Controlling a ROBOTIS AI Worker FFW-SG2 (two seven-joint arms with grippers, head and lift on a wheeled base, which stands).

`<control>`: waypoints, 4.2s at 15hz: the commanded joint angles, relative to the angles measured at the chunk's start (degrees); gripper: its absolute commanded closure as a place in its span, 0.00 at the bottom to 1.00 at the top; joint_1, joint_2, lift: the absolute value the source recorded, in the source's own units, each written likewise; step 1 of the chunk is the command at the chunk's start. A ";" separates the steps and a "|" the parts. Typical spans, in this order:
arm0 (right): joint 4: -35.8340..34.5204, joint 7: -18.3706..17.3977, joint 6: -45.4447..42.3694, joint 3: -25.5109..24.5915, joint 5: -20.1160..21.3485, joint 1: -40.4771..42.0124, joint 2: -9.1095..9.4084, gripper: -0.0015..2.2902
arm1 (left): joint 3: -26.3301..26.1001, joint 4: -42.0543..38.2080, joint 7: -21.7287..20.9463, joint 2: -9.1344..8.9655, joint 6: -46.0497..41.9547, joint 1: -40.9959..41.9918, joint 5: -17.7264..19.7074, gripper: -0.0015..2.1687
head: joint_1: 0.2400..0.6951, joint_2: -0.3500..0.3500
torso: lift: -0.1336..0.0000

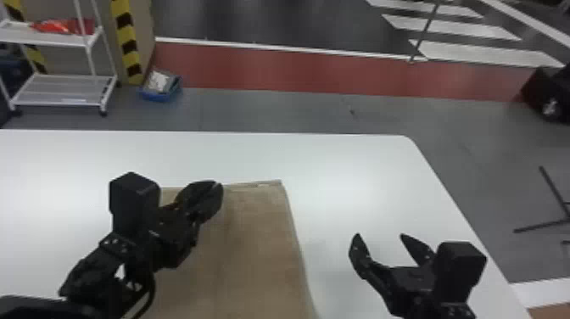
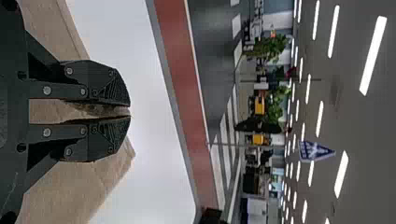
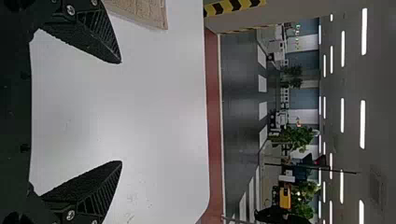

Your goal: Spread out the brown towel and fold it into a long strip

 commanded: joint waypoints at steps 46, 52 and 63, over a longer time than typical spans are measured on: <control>5.60 56.08 -7.33 16.98 72.95 -13.95 -12.57 0.18 | 6.18 5.41 3.81 -0.15 4.74 -1.39 7.08 0.04 | 1.00 0.37 | 0.08; 6.12 62.58 -6.62 17.60 72.86 -16.06 -12.31 0.48 | 6.36 5.41 3.81 -0.15 4.56 -1.12 7.08 0.04 | 1.00 0.40 | 0.08; -3.54 65.48 -5.39 1.43 60.82 -12.45 -10.28 0.66 | 12.07 11.12 -2.08 0.53 10.01 -10.18 7.34 0.05 | 1.00 0.34 | 0.08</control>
